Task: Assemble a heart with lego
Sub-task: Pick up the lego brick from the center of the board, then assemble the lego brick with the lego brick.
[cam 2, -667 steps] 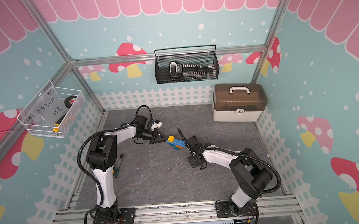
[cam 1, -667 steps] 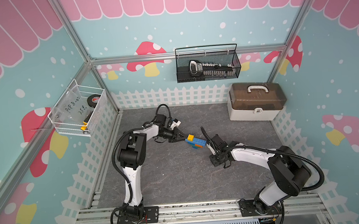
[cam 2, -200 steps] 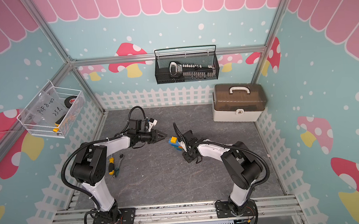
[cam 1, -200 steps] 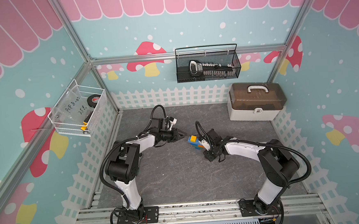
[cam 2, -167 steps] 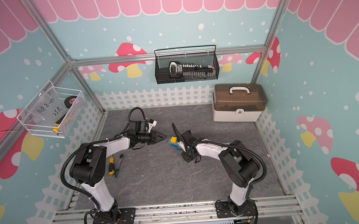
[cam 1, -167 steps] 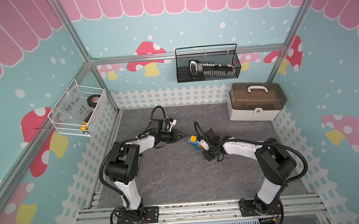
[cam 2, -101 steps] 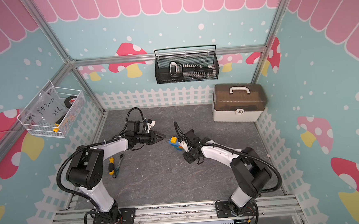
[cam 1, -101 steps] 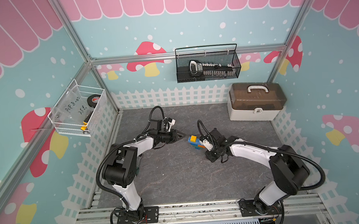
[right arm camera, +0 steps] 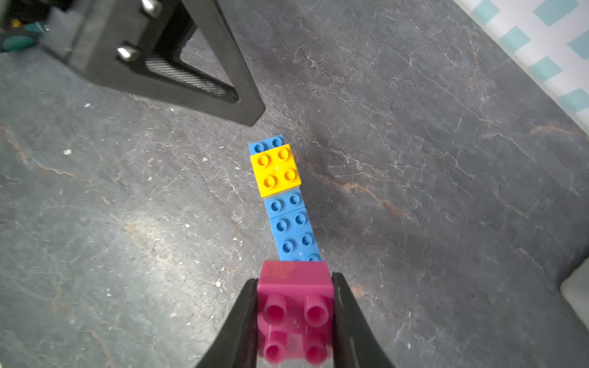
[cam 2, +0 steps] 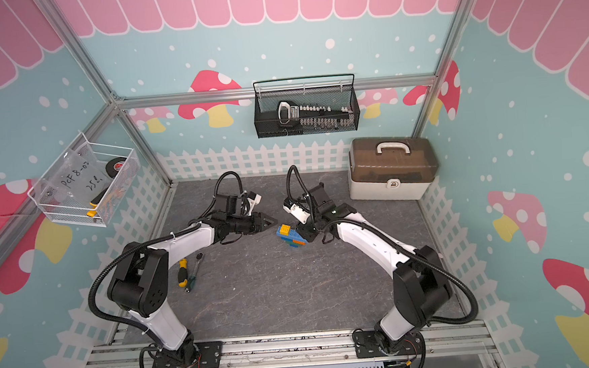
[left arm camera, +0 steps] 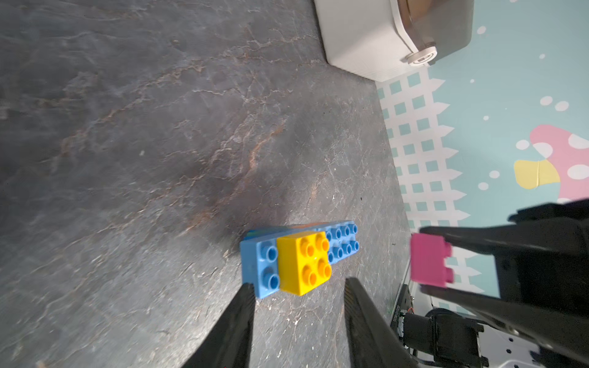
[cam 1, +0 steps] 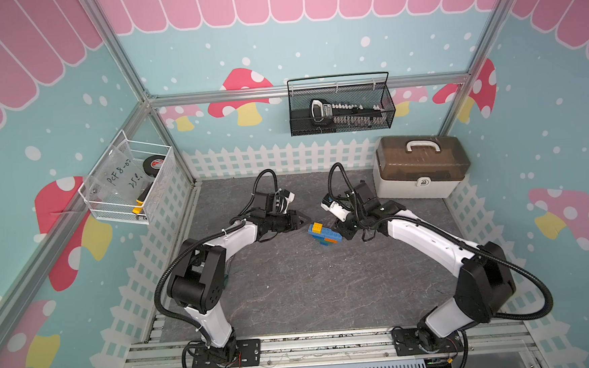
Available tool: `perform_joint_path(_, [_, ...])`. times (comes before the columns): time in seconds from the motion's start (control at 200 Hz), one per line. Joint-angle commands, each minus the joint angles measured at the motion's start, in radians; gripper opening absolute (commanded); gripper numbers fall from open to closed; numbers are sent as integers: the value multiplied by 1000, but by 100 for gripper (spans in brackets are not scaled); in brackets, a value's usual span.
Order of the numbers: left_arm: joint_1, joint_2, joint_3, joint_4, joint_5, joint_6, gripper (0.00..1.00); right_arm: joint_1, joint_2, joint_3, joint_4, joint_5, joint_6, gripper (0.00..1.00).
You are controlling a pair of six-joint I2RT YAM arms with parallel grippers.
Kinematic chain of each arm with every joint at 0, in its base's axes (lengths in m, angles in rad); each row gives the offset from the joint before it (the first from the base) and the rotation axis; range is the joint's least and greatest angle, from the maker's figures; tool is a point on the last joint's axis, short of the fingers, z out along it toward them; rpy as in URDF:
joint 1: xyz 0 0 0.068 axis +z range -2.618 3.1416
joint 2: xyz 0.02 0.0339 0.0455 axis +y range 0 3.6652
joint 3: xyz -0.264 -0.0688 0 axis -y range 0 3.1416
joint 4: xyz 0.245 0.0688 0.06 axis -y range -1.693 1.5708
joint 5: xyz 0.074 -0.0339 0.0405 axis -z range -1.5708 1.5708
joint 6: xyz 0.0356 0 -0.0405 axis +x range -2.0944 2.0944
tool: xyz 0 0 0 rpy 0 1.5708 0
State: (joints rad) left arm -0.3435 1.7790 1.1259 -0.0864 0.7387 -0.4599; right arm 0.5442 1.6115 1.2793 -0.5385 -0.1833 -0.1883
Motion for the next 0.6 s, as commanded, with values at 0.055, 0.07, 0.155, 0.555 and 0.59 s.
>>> perform_joint_path(0.055, [-14, 35, 60, -75, -39, 54, 46, -18, 131, 124, -144, -41, -173, 25])
perform_joint_path(0.07, [-16, 38, 66, -84, -42, 57, 46, -19, 141, 136, -152, -41, -181, 25])
perform_joint_path(0.155, [-24, 56, 92, -124, -60, 80, 46, -26, 173, 184, -183, -43, -205, 25])
perform_joint_path(0.555, [-37, 79, 107, -156, -70, 108, 46, -44, 202, 221, -245, -51, -249, 25])
perform_joint_path(0.59, [-36, 79, 106, -157, -73, 109, 46, -46, 200, 218, -245, -53, -249, 25])
